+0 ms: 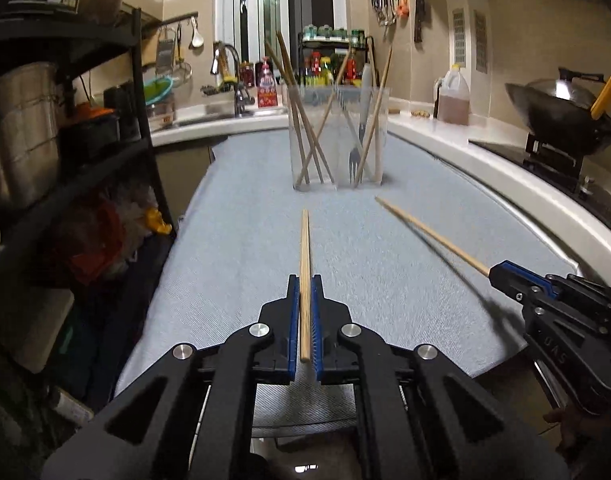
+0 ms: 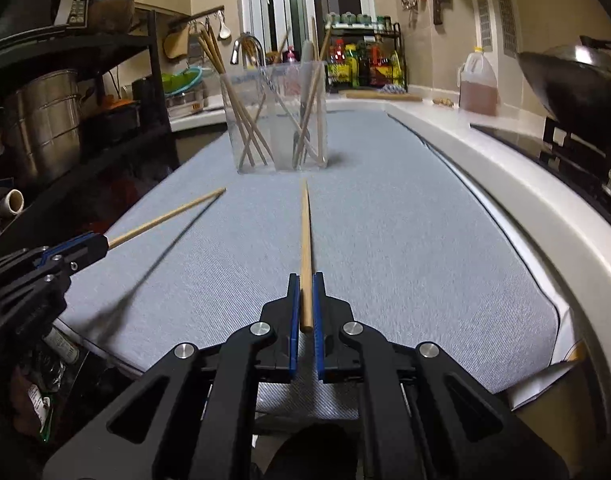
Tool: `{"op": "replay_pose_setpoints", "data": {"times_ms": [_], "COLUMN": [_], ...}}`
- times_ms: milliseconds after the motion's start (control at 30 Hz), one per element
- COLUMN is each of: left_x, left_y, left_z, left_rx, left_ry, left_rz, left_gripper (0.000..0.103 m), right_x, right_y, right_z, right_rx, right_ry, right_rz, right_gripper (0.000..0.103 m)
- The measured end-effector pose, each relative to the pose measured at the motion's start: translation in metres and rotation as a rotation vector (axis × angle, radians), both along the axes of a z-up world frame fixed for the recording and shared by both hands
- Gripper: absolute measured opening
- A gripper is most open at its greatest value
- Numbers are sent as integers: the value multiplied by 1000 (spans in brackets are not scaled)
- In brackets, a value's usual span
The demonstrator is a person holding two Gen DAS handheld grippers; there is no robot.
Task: Organize utensils
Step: 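Grasp a wooden chopstick with the right tool while the left tool grasps the other, then carry both chopsticks up into the clear container and open both tools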
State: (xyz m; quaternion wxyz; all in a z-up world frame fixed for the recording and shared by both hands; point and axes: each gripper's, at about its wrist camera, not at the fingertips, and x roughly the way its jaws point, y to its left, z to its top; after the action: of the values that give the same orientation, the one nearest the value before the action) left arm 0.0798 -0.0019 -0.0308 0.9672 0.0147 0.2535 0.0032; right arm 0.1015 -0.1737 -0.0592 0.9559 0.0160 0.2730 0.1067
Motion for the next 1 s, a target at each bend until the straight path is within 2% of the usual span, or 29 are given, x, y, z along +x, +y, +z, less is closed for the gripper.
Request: {"op": "replay_pose_setpoints", "data": {"times_ms": [167, 267, 533, 700, 867, 1000], "left_x": [-9, -11, -8, 2, 18, 29], "left_y": [10, 10, 10, 10, 10, 14], "left_z": [35, 51, 78, 91, 101, 113], "left_rx": [-31, -24, 1, 17, 46, 32], "left_ry": [-92, -139, -210, -203, -161, -126], "left_rz": [-11, -27, -30, -39, -25, -26], "left_gripper": [6, 6, 6, 6, 6, 6], "right_x": [-6, -8, 0, 11, 22, 30], "right_y": [4, 8, 12, 11, 17, 17], "right_z": [29, 50, 78, 88, 95, 112], "right_rx": [18, 24, 28, 31, -29, -31], "right_ry": [-68, -117, -139, -123, -96, -106], "right_rz": [16, 30, 33, 29, 45, 53], "right_gripper": [7, 7, 7, 7, 7, 6]}}
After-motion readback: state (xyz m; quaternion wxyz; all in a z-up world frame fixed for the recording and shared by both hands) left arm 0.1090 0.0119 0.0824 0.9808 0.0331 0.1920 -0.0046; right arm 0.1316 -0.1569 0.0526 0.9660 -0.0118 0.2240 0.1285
